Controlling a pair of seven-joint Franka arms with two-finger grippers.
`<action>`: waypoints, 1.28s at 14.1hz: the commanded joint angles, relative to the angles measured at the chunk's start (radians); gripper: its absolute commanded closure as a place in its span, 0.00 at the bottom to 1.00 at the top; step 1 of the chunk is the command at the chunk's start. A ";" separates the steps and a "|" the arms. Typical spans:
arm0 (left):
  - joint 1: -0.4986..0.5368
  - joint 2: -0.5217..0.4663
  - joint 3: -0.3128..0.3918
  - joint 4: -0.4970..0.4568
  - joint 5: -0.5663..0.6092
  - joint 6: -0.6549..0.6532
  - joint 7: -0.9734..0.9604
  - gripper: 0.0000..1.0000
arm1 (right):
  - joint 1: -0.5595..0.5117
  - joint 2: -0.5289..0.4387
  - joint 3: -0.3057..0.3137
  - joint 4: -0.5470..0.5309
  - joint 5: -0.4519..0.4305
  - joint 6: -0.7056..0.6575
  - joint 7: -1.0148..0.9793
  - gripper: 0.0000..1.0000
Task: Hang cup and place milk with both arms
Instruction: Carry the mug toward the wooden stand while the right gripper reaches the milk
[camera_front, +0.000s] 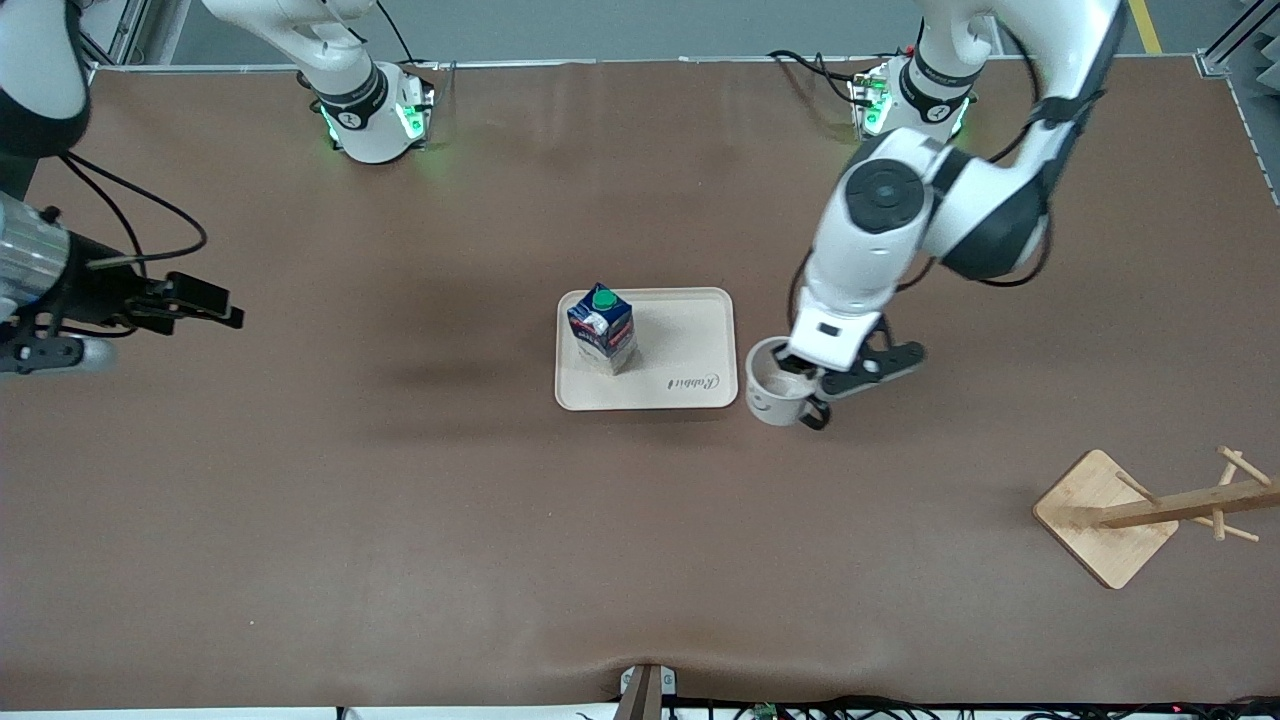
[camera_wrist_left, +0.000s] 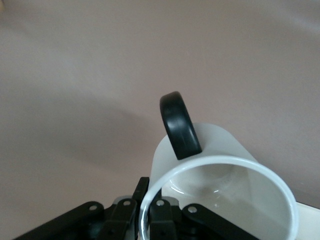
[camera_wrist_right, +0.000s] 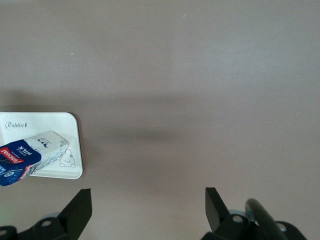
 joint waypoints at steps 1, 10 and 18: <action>0.084 -0.095 -0.008 -0.014 0.015 -0.081 0.174 1.00 | 0.062 0.000 -0.004 -0.018 0.015 0.010 0.146 0.00; 0.360 -0.176 -0.009 -0.008 -0.002 -0.131 0.725 1.00 | 0.396 0.089 -0.004 -0.081 0.013 0.155 0.912 0.00; 0.558 -0.160 -0.003 0.053 -0.097 -0.149 1.116 1.00 | 0.559 0.213 -0.003 -0.065 0.019 0.328 1.259 0.00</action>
